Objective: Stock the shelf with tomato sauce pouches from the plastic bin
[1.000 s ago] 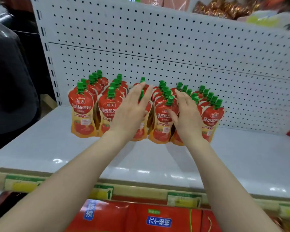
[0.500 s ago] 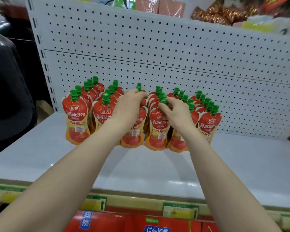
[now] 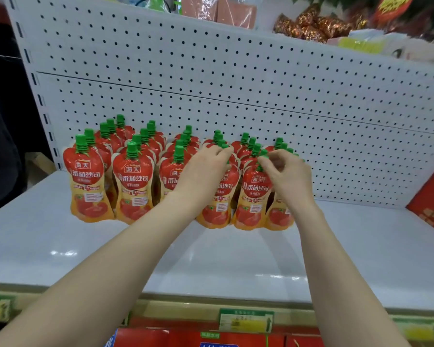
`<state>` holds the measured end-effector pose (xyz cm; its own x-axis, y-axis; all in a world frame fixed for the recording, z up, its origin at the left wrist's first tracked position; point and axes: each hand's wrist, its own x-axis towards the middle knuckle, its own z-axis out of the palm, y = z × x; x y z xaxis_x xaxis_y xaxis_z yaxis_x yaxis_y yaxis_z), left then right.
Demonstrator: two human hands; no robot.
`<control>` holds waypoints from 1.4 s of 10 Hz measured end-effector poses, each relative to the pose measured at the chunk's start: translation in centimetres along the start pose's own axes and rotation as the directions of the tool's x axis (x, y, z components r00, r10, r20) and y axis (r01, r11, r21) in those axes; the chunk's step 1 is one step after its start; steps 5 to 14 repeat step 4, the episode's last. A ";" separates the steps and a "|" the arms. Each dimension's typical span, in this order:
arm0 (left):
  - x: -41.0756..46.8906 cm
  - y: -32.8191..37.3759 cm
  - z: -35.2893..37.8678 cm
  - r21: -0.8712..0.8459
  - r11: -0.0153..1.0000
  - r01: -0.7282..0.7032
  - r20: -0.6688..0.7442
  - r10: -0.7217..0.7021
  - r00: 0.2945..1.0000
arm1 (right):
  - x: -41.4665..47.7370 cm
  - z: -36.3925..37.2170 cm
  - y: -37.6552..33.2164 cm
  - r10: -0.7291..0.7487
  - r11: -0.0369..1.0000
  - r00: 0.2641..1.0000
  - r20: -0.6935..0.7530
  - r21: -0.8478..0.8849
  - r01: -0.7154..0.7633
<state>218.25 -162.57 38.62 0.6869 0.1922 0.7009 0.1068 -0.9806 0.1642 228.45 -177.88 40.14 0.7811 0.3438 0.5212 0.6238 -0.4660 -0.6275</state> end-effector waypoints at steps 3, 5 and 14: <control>0.3 0.5 0.7 -0.008 0.994 0.108 0.031 -0.108 0.994 | 0.3 0.8 -0.2 -0.038 0.998 0.996 0.078 -0.052 0.042; -0.1 0.5 -0.6 -0.052 0.992 0.114 -0.027 -0.116 0.993 | 0.0 -0.1 -0.5 -0.039 0.999 0.999 -0.008 -0.010 0.039; -0.1 0.5 -0.6 -0.052 0.992 0.114 -0.027 -0.116 0.993 | 0.0 -0.1 -0.5 -0.039 0.999 0.999 -0.008 -0.010 0.039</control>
